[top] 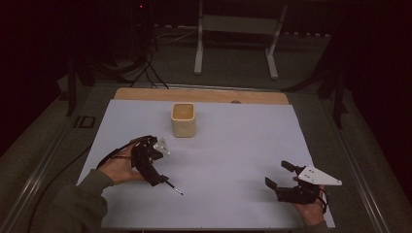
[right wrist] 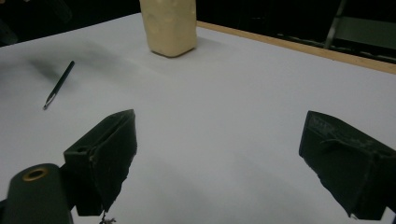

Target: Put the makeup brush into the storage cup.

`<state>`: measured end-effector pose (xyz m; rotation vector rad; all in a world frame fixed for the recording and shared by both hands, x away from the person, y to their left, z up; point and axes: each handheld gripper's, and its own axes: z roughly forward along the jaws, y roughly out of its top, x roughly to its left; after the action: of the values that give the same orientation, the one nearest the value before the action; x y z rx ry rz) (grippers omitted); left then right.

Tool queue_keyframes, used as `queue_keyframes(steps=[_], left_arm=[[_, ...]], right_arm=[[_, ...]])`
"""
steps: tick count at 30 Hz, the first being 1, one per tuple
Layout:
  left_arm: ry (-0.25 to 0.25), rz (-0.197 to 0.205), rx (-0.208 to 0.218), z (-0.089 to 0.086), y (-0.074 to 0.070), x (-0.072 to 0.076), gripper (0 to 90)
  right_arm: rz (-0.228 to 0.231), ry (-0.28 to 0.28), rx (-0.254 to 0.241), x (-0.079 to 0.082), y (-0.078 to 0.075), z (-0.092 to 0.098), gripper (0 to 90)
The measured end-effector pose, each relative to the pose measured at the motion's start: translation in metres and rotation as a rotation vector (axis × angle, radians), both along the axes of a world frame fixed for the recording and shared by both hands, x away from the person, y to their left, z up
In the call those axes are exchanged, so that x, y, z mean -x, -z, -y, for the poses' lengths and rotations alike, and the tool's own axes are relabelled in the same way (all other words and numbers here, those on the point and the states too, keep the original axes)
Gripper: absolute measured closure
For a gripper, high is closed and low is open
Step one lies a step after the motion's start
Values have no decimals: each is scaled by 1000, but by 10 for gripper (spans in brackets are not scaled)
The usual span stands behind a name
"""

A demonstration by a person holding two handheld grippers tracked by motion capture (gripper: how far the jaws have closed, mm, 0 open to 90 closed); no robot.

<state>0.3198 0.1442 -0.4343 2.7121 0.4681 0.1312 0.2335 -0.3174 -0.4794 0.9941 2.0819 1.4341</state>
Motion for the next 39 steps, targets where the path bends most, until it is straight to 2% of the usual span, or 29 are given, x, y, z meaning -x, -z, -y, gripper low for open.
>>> queue_keyframes(steps=[14, 21, 31, 39], left_arm=[[1, -33, -37, 1, 17, -2, 52], [29, -67, -65, 7, 26, -2, 50], [28, -78, -106, 10, 35, -4, 56], [36, -80, -123, 13, 39, -4, 60]], right_arm=[[-3, -2, 1, 0, 0, 0, 111], [-3, -2, 1, 0, 0, 0, 111], [-2, -2, 0, 0, 0, 0, 111], [-2, -3, 2, 0, 0, 0, 111]])
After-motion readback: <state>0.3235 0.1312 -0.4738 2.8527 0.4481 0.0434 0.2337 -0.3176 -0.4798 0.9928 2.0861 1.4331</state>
